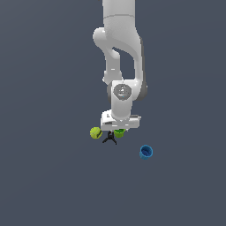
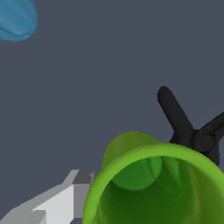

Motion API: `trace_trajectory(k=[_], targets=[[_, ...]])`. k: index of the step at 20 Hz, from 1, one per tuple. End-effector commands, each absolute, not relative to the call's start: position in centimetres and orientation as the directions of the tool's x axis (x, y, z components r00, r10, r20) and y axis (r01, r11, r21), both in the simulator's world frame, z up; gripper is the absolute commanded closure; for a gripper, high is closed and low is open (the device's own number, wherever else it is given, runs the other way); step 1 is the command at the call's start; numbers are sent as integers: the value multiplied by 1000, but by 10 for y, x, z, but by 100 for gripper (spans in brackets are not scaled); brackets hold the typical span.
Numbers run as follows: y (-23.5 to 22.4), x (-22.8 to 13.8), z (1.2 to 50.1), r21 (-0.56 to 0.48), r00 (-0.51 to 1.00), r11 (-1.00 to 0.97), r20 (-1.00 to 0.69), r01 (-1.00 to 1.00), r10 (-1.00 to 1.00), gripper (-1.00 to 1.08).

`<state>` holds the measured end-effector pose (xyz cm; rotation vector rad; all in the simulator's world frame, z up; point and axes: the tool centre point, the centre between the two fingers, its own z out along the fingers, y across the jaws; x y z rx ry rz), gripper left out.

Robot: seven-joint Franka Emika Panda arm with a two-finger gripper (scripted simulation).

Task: Pick up a designated object from a clutter of objects.

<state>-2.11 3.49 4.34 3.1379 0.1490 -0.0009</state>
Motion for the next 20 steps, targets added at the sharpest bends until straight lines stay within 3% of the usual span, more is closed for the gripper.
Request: trace_trajectory(k=[1,20], targets=[[35,-21,42,0,995,-995,0,95,95,108],[45,-12,68,0,996,-996,1,95,95,108]])
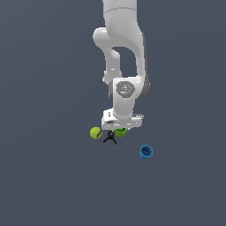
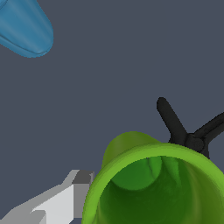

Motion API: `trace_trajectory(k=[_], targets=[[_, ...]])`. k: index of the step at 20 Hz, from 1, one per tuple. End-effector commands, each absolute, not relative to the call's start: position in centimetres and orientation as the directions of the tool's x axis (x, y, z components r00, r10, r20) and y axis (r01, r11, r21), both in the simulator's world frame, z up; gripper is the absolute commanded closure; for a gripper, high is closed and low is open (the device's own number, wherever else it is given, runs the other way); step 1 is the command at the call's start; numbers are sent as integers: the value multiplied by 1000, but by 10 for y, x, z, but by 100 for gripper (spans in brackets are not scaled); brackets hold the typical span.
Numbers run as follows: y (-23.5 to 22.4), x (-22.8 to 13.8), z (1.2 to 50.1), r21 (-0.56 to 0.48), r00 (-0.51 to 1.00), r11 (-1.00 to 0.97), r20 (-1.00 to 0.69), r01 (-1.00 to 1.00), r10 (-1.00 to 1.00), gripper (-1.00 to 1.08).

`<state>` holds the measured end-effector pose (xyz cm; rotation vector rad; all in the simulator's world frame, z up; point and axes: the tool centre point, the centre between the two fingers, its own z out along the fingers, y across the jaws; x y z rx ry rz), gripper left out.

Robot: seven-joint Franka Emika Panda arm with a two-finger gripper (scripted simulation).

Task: Pick up a designated object from a clutter of objects.

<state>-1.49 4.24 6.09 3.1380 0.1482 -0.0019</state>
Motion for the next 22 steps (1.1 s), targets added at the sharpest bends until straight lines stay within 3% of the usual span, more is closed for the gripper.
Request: trace_trajectory(k=[1,22], targets=[[47,-10,73,0,996,-996,1,95,95,108],[122,56,250,1,996,-996,1,95,95,108]])
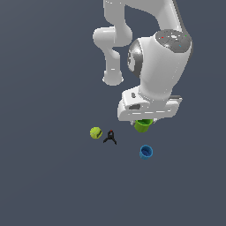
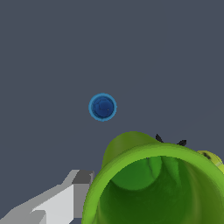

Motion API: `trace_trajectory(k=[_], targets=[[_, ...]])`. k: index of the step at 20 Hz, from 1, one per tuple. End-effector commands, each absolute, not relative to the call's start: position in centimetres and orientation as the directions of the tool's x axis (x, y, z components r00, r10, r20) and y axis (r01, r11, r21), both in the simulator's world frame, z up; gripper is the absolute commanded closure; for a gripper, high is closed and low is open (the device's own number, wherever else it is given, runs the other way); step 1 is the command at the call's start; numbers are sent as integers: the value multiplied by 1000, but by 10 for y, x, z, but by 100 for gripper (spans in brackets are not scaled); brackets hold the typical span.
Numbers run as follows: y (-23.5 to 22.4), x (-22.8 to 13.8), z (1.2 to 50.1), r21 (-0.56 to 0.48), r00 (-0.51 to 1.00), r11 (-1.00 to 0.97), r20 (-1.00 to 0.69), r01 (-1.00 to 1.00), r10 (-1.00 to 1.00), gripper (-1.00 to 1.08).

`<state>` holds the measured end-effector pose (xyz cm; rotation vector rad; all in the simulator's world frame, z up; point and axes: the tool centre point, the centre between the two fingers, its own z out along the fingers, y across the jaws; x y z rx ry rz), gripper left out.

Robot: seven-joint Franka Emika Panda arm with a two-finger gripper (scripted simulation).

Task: Pick up a designated object from a clutter of objects.

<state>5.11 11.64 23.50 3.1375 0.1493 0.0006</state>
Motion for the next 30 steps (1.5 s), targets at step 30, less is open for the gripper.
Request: trace_trajectory(k=[30], targets=[[192,126,410,0,996,-996,0,94,94,108]])
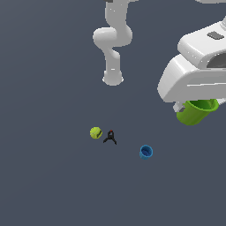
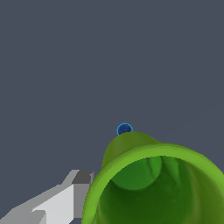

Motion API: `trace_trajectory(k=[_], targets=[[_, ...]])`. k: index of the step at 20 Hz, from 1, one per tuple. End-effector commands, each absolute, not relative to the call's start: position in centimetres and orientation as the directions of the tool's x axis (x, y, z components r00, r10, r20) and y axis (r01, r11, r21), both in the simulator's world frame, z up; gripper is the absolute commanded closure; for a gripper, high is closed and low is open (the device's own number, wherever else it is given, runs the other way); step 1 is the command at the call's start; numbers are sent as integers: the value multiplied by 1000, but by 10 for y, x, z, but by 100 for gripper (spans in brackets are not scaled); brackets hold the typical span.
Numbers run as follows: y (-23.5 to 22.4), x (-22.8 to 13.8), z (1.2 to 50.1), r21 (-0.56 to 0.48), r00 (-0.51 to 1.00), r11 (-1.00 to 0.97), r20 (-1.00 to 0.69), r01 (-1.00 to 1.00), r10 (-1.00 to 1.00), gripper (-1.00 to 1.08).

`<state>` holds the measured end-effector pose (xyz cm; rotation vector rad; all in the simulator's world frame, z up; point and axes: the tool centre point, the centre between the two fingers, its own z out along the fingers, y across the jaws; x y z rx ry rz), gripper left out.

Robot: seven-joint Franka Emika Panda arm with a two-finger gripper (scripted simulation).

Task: Pick up a designated object from a clutter of objects.

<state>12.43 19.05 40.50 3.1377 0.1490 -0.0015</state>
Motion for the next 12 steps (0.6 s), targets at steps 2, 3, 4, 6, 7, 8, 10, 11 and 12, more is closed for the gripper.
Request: trace_trajectory(k=[2,3,4,6,7,8,10,11,12], targets=[[194,128,413,0,996,-996,0,94,94,108],[194,129,415,0,996,-996,0,94,94,108],[195,130,416,0,996,-996,0,94,94,108],[196,131,418,0,996,-996,0,94,94,108],[196,131,419,0,996,-996,0,94,94,108],[196,131,420,0,996,-996,0,94,94,108],[197,132,421,0,996,-996,0,94,94,108],[197,132,421,0,995,-995,0,95,95,108],[197,132,421,0,995,-995,0,95,95,108]])
